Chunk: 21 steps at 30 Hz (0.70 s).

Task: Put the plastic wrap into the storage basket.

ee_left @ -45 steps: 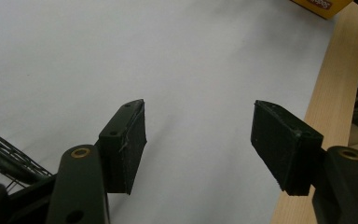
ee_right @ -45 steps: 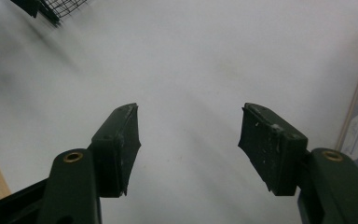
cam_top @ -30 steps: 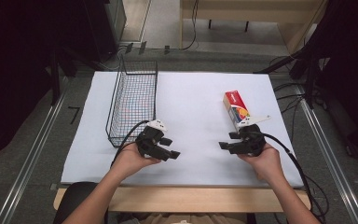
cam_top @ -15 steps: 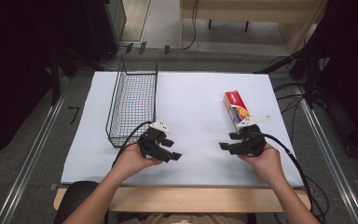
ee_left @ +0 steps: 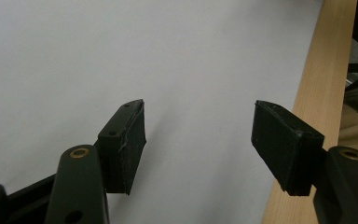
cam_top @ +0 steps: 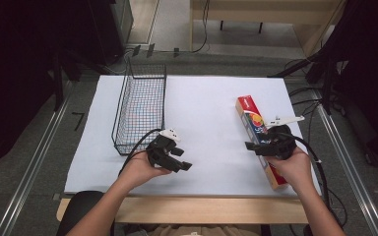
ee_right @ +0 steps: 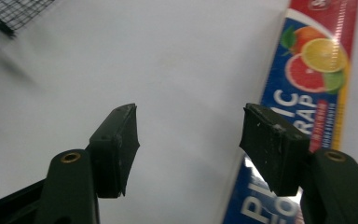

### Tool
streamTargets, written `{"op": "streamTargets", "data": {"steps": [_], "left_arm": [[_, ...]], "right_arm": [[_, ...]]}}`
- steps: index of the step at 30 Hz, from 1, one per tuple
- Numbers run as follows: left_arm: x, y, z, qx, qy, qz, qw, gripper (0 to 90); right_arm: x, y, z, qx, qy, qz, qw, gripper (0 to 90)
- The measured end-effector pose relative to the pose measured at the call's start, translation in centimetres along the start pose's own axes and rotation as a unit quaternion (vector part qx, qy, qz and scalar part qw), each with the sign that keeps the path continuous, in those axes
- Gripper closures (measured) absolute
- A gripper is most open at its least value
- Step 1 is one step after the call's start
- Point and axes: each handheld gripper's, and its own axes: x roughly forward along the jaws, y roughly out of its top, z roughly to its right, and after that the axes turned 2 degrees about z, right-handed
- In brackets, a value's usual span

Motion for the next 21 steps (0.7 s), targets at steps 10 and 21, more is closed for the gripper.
{"op": "streamTargets", "data": {"steps": [10,21], "left_arm": [[0.4,0.1,0.4,0.007,-0.005,-0.008,0.9999,35.3],[0.8,0.0,0.5,0.009,-0.005,-0.017,0.9998,35.0]], "right_arm": [[-1.4,-0.5,2.1,0.026,-0.042,0.004,0.9988,33.0],[0.0,-1.6,3.8,0.06,-0.071,-0.032,0.9951,21.2]]}}
